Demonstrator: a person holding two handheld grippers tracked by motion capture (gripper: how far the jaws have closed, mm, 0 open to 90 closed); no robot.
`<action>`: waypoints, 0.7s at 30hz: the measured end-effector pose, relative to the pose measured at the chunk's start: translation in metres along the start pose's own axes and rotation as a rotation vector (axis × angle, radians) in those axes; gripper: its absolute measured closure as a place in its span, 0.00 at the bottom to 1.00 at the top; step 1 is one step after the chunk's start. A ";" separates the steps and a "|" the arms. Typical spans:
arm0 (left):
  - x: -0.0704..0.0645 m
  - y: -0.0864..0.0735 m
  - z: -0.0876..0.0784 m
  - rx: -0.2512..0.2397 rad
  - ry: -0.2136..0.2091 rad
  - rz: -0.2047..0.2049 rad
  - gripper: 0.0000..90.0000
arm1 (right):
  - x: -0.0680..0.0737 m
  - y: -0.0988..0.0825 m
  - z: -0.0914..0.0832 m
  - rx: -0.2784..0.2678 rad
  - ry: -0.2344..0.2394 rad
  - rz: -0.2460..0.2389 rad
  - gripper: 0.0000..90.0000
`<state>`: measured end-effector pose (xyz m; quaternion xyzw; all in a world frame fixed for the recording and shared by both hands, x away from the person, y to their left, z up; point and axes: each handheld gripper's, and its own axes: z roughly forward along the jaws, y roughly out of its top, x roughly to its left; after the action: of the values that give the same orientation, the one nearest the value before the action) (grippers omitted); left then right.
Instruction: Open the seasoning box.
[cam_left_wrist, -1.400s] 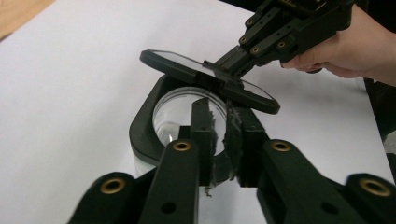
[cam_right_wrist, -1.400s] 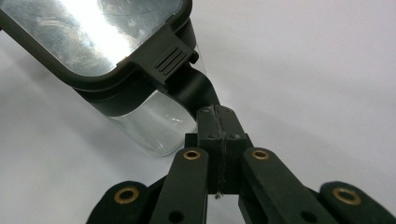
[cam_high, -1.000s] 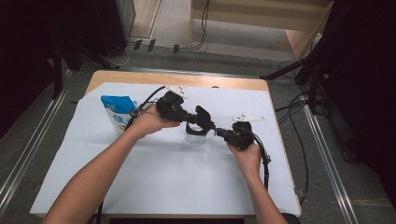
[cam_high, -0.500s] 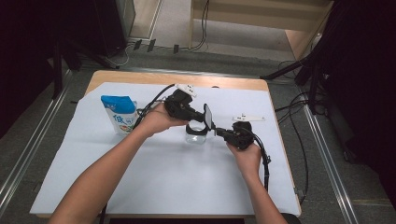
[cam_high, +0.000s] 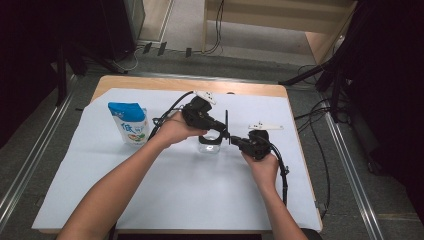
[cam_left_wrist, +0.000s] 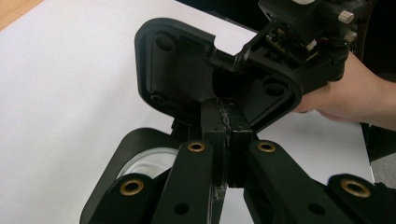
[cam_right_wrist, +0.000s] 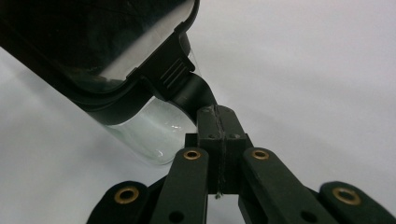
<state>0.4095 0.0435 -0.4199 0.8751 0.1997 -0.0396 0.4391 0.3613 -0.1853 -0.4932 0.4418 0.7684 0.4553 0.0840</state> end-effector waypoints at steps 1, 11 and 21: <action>0.001 0.000 0.001 0.004 -0.007 -0.002 1.00 | -0.001 0.001 0.001 -0.003 0.003 0.000 1.00; -0.003 0.003 0.010 -0.004 0.004 -0.008 1.00 | -0.003 0.002 0.004 -0.006 0.010 0.003 1.00; 0.000 0.000 0.016 -0.010 -0.008 -0.001 1.00 | -0.004 0.002 0.003 -0.001 0.010 -0.006 1.00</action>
<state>0.4113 0.0303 -0.4295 0.8727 0.1984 -0.0421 0.4442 0.3667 -0.1854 -0.4944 0.4375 0.7698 0.4575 0.0817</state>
